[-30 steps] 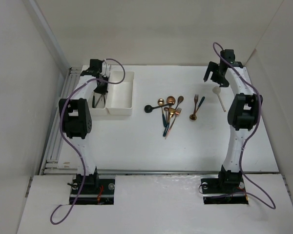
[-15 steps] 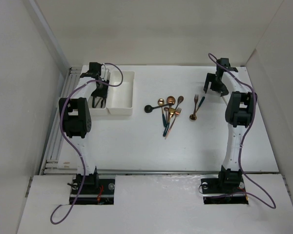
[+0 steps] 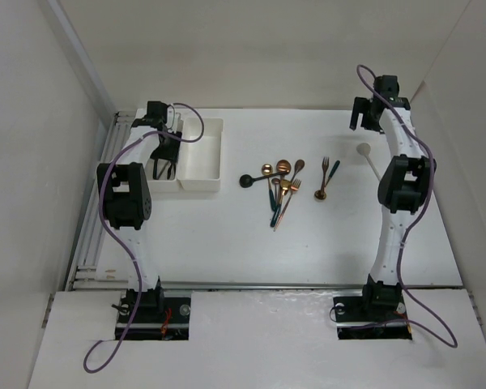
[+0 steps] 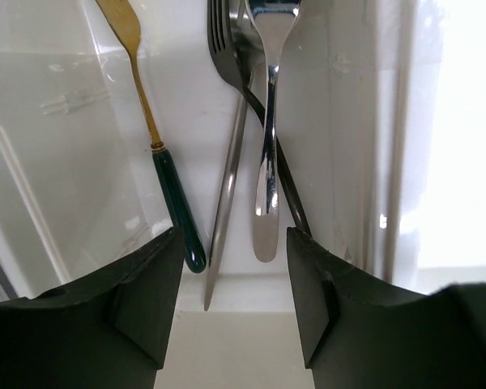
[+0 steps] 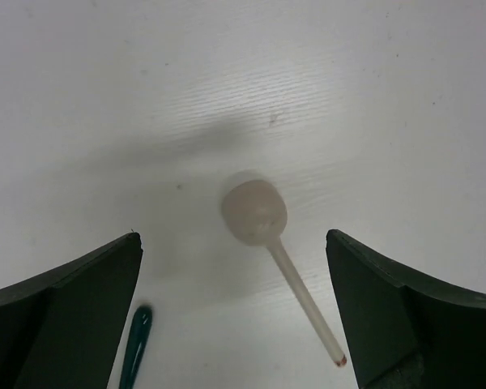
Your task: Sort the eating utensils into containers
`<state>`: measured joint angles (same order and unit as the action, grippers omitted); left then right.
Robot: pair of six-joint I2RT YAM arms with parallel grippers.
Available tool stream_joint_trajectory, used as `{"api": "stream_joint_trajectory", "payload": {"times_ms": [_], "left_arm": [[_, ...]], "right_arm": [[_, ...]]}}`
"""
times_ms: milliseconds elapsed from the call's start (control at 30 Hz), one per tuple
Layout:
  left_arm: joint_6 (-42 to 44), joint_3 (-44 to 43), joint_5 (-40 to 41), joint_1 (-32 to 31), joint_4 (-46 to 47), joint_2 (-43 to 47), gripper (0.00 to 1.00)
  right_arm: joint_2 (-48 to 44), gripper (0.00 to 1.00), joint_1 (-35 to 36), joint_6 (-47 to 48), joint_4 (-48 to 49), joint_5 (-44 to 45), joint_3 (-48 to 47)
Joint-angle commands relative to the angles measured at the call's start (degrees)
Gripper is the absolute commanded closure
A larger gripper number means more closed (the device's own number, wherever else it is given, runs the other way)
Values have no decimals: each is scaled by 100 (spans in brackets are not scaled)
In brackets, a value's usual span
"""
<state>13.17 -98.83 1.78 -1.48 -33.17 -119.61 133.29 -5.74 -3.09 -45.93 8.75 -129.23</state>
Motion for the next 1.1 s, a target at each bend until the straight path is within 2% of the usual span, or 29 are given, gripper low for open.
{"api": "stream_joint_trajectory", "payload": {"times_ms": [0,100,267,333,400,433,600,633,667,733,767,867,933,1033,1067], "left_arm": [[54,-409,-11,-11,-234,351,49],[107,-409,42,-11,-287,351,49],[107,-409,94,-11,-287,351,49],[107,-409,94,-11,-287,351,49],[159,-471,94,-11,-287,351,49],[160,-471,94,-11,-287,351,49],[212,-523,94,-11,-339,404,49],[212,-524,94,-11,-339,404,49],[212,-524,94,-11,-339,404,49],[212,-594,94,-11,-400,404,49],[212,-672,94,-11,-453,404,49],[212,-910,94,-11,-567,456,49],[283,-1137,-168,-11,-568,614,46],[677,-1340,-730,-80,-629,965,39],[826,-1393,-941,-81,-629,1079,37]], "right_arm": [[811,0,-103,169,-206,22,-182],[1023,1,-103,116,-242,-84,-278],[1137,2,-156,116,-346,285,-489],[1068,12,-156,116,-346,48,-402],[1067,16,-156,116,-346,47,-349],[1067,25,-156,116,-346,100,-349],[1015,36,-156,116,-346,-67,-296],[1014,42,-156,116,-346,-136,-296],[1014,54,-156,116,-346,-137,-296],[1014,71,-156,116,-346,-137,-357],[1014,100,-156,64,-346,-59,-357],[743,100,-156,-77,-180,127,-235],[462,100,-156,-130,48,188,-85],[-284,100,-156,-436,120,-310,-32],[-791,100,-156,-612,346,-522,72]]}}
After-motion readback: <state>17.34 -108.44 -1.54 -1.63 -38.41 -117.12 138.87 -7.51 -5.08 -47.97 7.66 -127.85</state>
